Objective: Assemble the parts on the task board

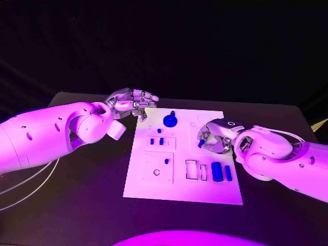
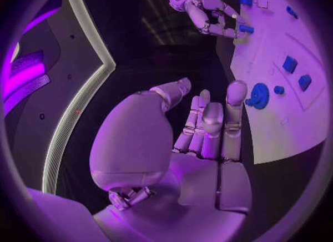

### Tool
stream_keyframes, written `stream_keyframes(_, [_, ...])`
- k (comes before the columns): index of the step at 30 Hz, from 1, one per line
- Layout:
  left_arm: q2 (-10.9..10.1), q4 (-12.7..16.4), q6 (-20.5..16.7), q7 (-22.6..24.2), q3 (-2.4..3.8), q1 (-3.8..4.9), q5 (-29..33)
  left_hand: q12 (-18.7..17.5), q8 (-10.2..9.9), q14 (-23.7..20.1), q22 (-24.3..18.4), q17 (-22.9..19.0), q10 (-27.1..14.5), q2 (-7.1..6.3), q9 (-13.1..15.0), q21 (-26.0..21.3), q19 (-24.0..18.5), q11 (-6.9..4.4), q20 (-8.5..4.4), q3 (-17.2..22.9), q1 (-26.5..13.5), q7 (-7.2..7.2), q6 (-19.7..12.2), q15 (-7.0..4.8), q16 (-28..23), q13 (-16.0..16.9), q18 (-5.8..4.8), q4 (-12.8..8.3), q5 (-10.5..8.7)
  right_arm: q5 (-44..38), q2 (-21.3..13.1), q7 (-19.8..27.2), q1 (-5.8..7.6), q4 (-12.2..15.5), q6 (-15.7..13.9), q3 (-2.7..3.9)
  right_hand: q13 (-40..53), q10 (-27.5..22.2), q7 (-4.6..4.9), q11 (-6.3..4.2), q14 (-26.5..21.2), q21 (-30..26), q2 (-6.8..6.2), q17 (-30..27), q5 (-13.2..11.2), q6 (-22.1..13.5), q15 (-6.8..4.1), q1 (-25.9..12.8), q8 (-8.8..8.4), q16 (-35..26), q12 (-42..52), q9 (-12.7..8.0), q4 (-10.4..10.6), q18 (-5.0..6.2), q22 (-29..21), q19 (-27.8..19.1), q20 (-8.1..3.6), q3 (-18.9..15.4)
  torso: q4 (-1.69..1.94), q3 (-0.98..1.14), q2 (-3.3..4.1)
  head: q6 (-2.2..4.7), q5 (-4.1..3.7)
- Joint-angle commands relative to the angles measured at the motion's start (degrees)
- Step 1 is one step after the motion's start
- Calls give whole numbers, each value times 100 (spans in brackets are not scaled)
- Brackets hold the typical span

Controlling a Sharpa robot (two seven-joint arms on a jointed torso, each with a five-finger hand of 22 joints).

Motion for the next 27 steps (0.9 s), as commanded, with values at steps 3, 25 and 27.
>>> stream_keyframes(3, [6, 12, 100, 38, 4, 1, -9, 38, 10, -26, 6, 3, -40, 14, 0, -9, -21, 18, 9, -20, -46, 170, -31, -3, 30, -8, 34, 19, 21, 9, 31, 76, -17, -53, 219, -4, -24, 107, -10, -21, 174, 40, -48, 13, -17, 83, -67, -78, 41, 38, -15, 14, -2, -39, 34, 37, -46, 162, -5, -1, -3, -10, 2])
stream_keyframes(25, [-1, 6, 117, 16, 3, 1, -9, 38, 10, -26, 6, 3, -40, 14, 0, -9, -21, 18, 9, -20, -46, 170, -31, -3, 30, -8, 34, 19, 21, 13, 49, -86, -62, -51, -174, -9, 36, 751, -171, -196, 190, 123, 324, 70, -141, 531, -217, -153, 478, 123, -7, 367, -221, -57, 141, 71, -185, 688, -4, -2, -4, -39, 5])
stream_keyframes(27, [-1, 4, 119, 16, 3, 1, -9, 38, 10, -26, 6, 3, -40, 14, 0, -9, -21, 18, 9, -20, -46, 170, -31, -3, 30, -8, 34, 19, 21, 13, 25, -101, -62, -15, -223, -9, 42, 774, -172, -202, 191, 124, 329, 74, -141, 522, -219, -166, 504, 128, -17, 400, -246, -57, 144, 72, -192, 712, -3, -1, -5, -43, 4])
